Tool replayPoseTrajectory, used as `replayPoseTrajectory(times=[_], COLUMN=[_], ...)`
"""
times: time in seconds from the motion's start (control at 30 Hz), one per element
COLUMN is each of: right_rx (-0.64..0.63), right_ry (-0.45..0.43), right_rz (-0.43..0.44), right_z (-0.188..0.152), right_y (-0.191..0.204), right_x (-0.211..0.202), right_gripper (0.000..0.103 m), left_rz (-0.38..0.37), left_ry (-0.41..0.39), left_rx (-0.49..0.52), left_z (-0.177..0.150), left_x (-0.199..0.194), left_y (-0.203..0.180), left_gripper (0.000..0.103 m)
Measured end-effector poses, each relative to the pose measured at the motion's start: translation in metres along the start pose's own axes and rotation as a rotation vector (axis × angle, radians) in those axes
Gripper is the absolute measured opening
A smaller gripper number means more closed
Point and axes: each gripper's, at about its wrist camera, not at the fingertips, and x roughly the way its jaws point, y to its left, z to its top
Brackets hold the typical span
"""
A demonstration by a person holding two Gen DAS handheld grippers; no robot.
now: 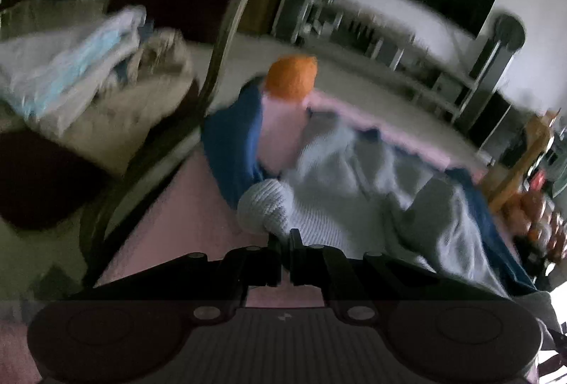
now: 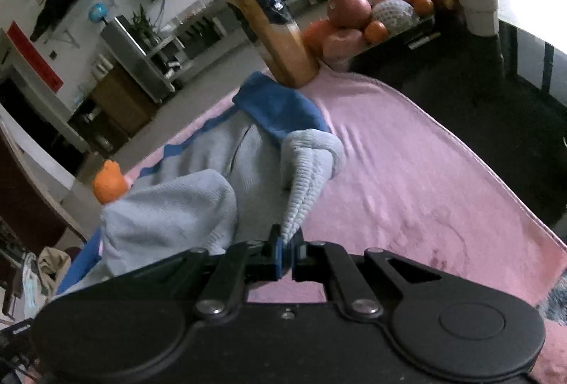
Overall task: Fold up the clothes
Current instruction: 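Lay the sweatshirt flat on the blanket and open both tools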
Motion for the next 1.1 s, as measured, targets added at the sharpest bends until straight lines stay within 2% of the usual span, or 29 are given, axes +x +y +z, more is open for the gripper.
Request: replayPoseTrajectory(times=[0.1,0.17,0.2,0.27,0.3,0.37,0.47,0.53,0.57,0.63,0.7,0.77,0.83,0.87,0.9,1.0,1.1], right_rx=[0.008,-0.009,-0.024,-0.070,-0.081,-0.052,-0.022,-0.047,-0.056,-0.074,-0.097,-0.121,-0.144,-0.161,-0.179,-0.225,-0.264], right_ry=[0.094,0.176,0.208,0.185,0.169,0.145,0.135,0.128,0.134,0.155,0.180,0.204,0.229,0.225,0.214,0.178,0.144], right_rz=[-0.077,-0.132,-0.148,-0.163,-0.161,-0.140,-0.060,-0.019,-0.001,0.034,0.064,0.094,0.123,0.135,0.146,0.165,0.159], right_z=[-0.014,-0.023,-0.026,-0.027,-0.026,-0.024,-0.023,-0.021,-0.020,-0.016,-0.012,-0.008,-0.004,0.000,0.004,0.019,0.038], right_y=[-0.013,-0.015,-0.013,-0.008,-0.006,-0.008,-0.008,0.001,0.007,0.020,0.035,0.050,0.065,0.073,0.081,0.102,0.109], right_x=[0.031,0.051,0.057,0.048,0.041,0.022,0.000,-0.003,-0.001,0.008,0.018,0.029,0.039,0.042,0.043,0.047,0.055], right_gripper=[0.004,0.004,0.005,0.010,0.016,0.022,0.023,0.028,0.030,0.035,0.036,0.035,0.035,0.035,0.035,0.035,0.038], left_rz=[0.109,0.157,0.175,0.192,0.188,0.145,0.003,-0.093,-0.123,-0.154,-0.145,-0.145,-0.129,-0.097,-0.057,-0.005,-0.037], left_ry=[0.131,0.171,0.166,0.146,0.140,0.124,0.114,0.112,0.117,0.133,0.138,0.141,0.180,0.229,0.287,0.326,0.307], left_rx=[0.059,0.122,0.149,0.179,0.178,0.167,0.167,0.181,0.199,0.264,0.329,0.381,0.435,0.477,0.522,0.586,0.573], left_z=[-0.023,-0.031,-0.032,-0.033,-0.034,-0.039,-0.043,-0.042,-0.040,-0.037,-0.036,-0.034,-0.035,-0.038,-0.043,-0.049,-0.037], left_x=[0.036,0.046,0.042,0.024,0.014,-0.007,-0.021,-0.023,-0.020,-0.007,0.004,0.020,0.047,0.062,0.077,0.081,0.065], left_y=[-0.002,-0.008,-0.011,-0.012,-0.011,-0.008,-0.011,-0.020,-0.027,-0.045,-0.066,-0.084,-0.097,-0.102,-0.106,-0.108,-0.105], left_gripper=[0.008,0.010,0.015,0.024,0.027,0.030,0.035,0.045,0.047,0.061,0.056,0.056,0.054,0.049,0.031,0.031,0.031])
